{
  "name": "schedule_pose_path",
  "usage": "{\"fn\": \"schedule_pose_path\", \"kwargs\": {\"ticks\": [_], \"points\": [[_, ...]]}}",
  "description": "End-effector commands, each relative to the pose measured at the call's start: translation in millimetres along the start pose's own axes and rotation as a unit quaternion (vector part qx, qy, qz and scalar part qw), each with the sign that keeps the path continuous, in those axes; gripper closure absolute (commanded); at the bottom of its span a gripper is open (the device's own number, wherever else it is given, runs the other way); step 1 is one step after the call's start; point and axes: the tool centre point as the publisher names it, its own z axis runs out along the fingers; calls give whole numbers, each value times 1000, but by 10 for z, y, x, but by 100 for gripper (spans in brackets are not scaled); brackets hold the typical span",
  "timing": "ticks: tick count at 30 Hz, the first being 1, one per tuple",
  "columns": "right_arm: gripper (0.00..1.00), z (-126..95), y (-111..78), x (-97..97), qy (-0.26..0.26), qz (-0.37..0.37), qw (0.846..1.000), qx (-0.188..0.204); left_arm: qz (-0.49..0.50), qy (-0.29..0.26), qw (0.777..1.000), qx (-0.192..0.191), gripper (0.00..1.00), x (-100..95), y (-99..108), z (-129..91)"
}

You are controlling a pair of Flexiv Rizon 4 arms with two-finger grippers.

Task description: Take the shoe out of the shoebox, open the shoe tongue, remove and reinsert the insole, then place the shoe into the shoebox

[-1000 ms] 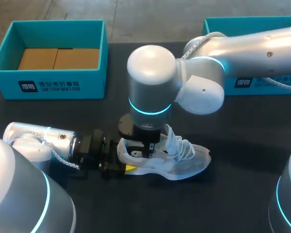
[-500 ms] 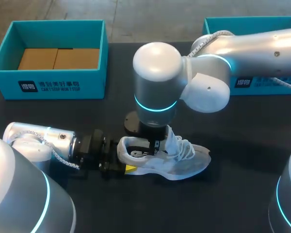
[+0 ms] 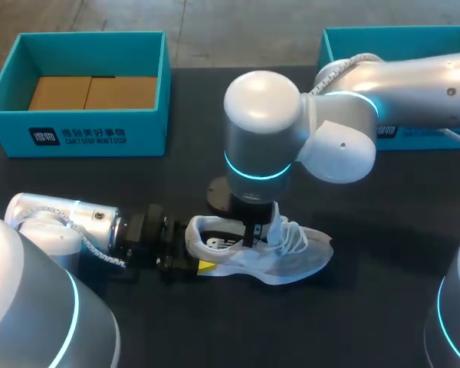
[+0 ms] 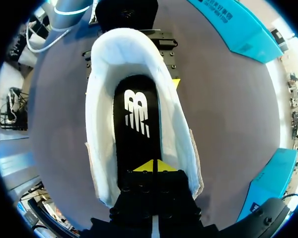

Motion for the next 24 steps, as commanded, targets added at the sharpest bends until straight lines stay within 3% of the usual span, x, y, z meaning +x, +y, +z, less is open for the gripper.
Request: {"fn": "schedule_pose_path", "kwargs": {"ticks": [1, 12, 14, 24], "points": [[100, 87, -43, -20, 5, 1, 1000, -4, 0, -1, 1000, 0, 100, -20, 35, 0], [100, 141, -38, -63, 7, 9, 1000, -7, 0, -1, 1000, 0, 100, -20, 35, 0], [84, 140, -40, -64, 6, 9, 1000, -5, 0, -1, 1000, 0, 100, -20, 35, 0], [77, 193, -83, -39, 14, 23, 1000, 0, 0, -1, 1000, 0, 100, -20, 35, 0]]}}
